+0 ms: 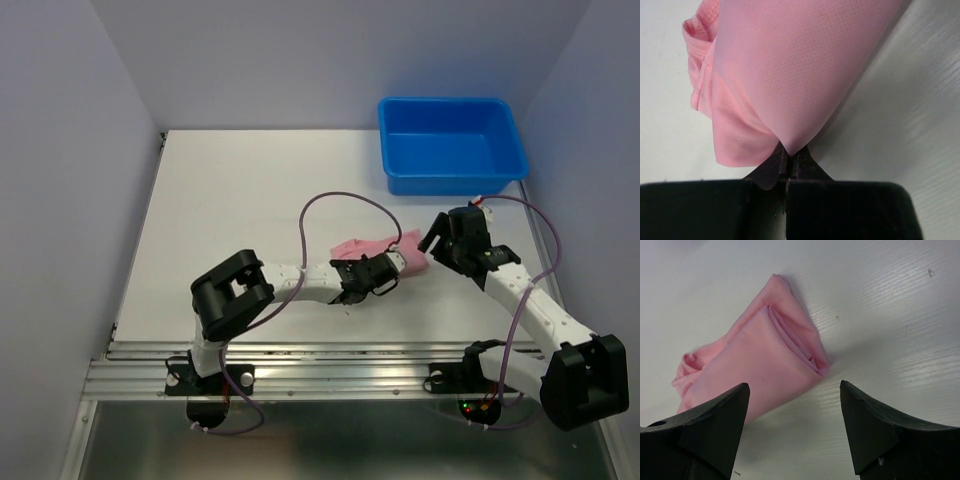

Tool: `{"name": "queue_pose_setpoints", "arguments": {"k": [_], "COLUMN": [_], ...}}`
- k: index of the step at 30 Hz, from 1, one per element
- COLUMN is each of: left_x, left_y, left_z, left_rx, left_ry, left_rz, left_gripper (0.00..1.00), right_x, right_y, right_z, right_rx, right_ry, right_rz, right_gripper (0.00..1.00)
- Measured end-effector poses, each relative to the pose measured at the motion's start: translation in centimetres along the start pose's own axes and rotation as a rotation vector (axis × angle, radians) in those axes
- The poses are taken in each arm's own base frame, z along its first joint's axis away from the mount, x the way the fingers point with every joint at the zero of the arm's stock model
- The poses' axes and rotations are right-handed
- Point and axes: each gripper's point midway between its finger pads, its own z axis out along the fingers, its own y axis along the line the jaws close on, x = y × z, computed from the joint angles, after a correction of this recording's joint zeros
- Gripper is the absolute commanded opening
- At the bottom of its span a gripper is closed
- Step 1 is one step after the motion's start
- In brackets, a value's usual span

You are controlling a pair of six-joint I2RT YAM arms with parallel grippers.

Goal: Roll the t-shirts
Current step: Roll the T-shirt to the center of the board.

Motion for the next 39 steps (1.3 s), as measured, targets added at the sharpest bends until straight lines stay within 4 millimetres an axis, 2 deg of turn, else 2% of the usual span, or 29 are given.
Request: {"name": "queue_pose_setpoints", "arguments": {"k": [5, 12, 18, 21, 22, 23, 24, 27, 29, 31, 32, 34, 36, 37, 38, 39], "left_x": [-0.2, -0.2, 0.2, -0.5, -0.6, -0.8, -1.0, -1.8, -2.2, -2.5, -2.5, -2.7, -3.2, -3.7, -4.2, -4.5], "left_y": [0.4, 1.1, -1.4, -3.2, -3.9, -4.6, -5.4, -6.4, -6.6, -6.5, -6.3, -5.4, -3.8, -2.5, -1.1, -0.1], "left_z": [0.3, 0.1, -1.2, -2.1, -2.5, -2.9, -3.3, -4.3, -5.0, -5.6, -5.8, -6.5, -7.1, -7.4, -7.6, -7.8], "left_rx": [0.022, 0.096, 0.210, 0.317, 0.359, 0.399, 0.441, 0.509, 0.534, 0.554, 0.561, 0.583, 0.597, 0.603, 0.603, 0.602], "left_ry": [0.004, 0.034, 0.100, 0.127, 0.142, 0.156, 0.170, 0.181, 0.190, 0.198, 0.197, 0.195, 0.175, 0.150, 0.125, 0.107], "left_rz": [-0.062, -0.309, -0.496, -0.551, -0.565, -0.572, -0.586, -0.583, -0.576, -0.573, -0.570, -0.581, -0.606, -0.629, -0.652, -0.669], "left_gripper": [0.00, 0.00, 0.00, 0.41, 0.51, 0.75, 0.76, 0.75, 0.67, 0.51, 0.47, 0.41, 0.40, 0.37, 0.34, 0.30], "right_x": [0.1, 0.7, 1.1, 1.3, 1.3, 1.4, 1.4, 1.4, 1.3, 1.3, 1.3, 1.3, 1.2, 1.2, 1.2, 1.3], "right_y": [0.0, -0.4, -0.3, -0.3, -0.3, -0.3, -0.3, -0.3, -0.2, -0.2, -0.2, -0.2, -0.2, -0.2, -0.2, -0.1], "right_z": [-0.1, -0.1, 0.1, 0.2, 0.2, 0.2, 0.2, 0.1, 0.1, 0.1, 0.1, 0.0, -0.1, -0.1, -0.2, -0.2], "right_rx": [-0.006, 0.001, -0.005, -0.006, -0.007, -0.008, -0.009, -0.009, -0.010, -0.012, -0.012, -0.014, -0.016, -0.017, -0.018, -0.020], "right_ry": [-0.001, 0.017, 0.037, 0.048, 0.050, 0.051, 0.051, 0.051, 0.050, 0.048, 0.048, 0.047, 0.044, 0.045, 0.046, 0.049], "right_rz": [0.001, -0.003, -0.012, -0.015, -0.017, -0.018, -0.018, -0.021, -0.021, -0.021, -0.020, -0.020, -0.020, -0.020, -0.019, -0.019], "right_gripper": [0.79, 0.79, 0.80, 0.80, 0.80, 0.80, 0.80, 0.80, 0.80, 0.80, 0.80, 0.80, 0.76, 0.73, 0.63, 0.58]}}
